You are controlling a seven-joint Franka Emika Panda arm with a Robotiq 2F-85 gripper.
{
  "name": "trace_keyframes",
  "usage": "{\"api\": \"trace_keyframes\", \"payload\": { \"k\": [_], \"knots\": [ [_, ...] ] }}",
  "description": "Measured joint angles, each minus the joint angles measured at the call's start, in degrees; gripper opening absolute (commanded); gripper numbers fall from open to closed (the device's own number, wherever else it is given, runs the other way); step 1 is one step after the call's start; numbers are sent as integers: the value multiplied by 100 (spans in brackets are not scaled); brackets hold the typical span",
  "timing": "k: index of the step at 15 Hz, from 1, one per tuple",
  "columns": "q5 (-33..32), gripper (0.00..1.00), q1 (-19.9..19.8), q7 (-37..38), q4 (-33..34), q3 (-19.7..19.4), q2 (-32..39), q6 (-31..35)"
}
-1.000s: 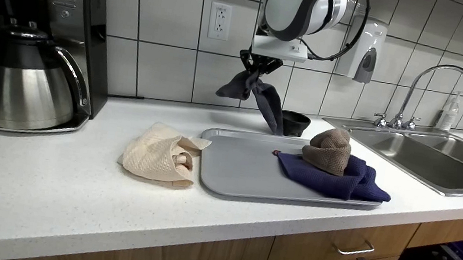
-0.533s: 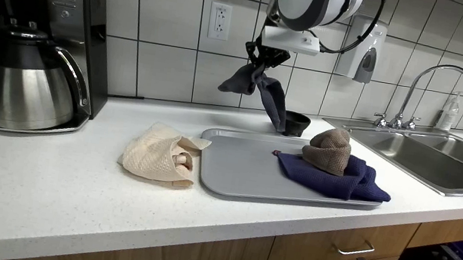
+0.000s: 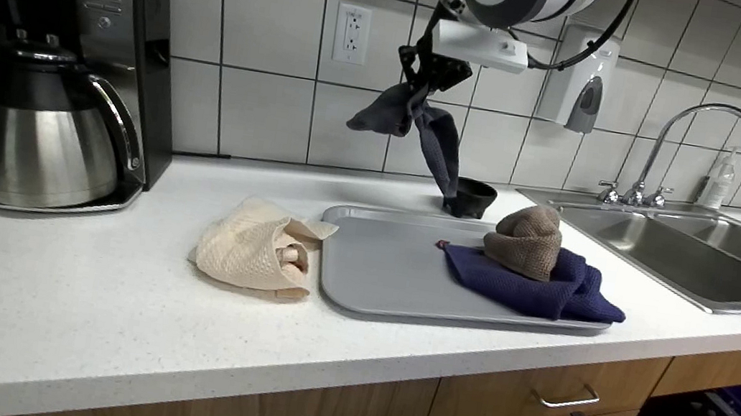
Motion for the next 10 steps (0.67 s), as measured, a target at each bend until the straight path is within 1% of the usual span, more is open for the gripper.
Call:
{"api": "trace_keyframes", "payload": {
  "k": [6, 10],
  "knots": [
    [18, 2, 0, -269, -384, 139, -403, 57],
    [321, 2, 1, -716, -730, 318, -692, 56]
  ]
}}
